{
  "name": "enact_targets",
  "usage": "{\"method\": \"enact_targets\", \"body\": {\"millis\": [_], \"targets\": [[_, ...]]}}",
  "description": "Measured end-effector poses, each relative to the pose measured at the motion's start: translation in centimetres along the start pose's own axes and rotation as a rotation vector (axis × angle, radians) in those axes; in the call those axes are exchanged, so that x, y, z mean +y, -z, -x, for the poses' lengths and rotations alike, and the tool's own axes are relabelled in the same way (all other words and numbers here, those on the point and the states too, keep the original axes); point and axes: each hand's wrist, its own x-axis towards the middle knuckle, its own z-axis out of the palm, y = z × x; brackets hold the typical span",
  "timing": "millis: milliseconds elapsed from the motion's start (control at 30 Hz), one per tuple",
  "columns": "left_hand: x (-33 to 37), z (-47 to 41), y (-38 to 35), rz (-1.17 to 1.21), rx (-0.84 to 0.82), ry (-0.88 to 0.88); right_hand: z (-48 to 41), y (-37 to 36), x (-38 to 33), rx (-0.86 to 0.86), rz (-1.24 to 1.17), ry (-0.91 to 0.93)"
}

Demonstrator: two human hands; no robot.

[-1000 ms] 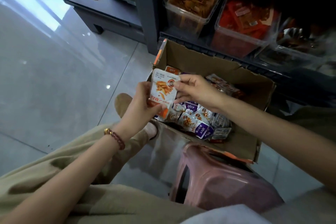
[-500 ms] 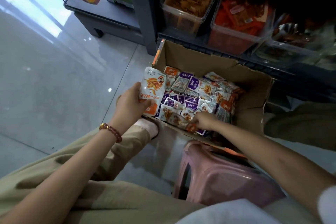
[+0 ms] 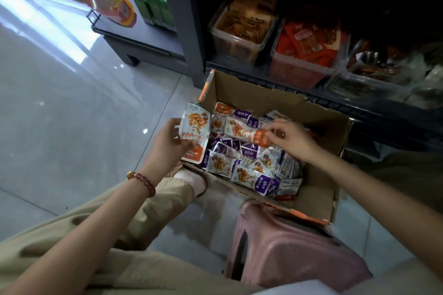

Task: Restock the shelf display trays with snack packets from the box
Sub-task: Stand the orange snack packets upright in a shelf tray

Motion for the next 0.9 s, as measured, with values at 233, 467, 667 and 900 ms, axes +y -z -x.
{"method": "enact_targets", "body": {"millis": [233, 467, 667, 900], "targets": [[3.0, 0.0, -0.5, 0.071, -0.026, -0.061, 1.7, 5.3, -5.9, 0.173, -0.246, 0.315], [11.1, 0.6, -1.3, -0.317, -0.281, -0.428, 3.8, 9.3, -11.9, -0.071, 0.114, 0.555], [17.3, 2.7, -2.9, 0.107, -0.393, -0.473, 4.7, 12.0, -13.1, 0.051, -0.157, 0.37], [20.2, 2.6, -7.4, 0.69, -0.636, -0.25, 5.7, 16.6, -14.1, 0.272, -0.708, 0.136]]}}
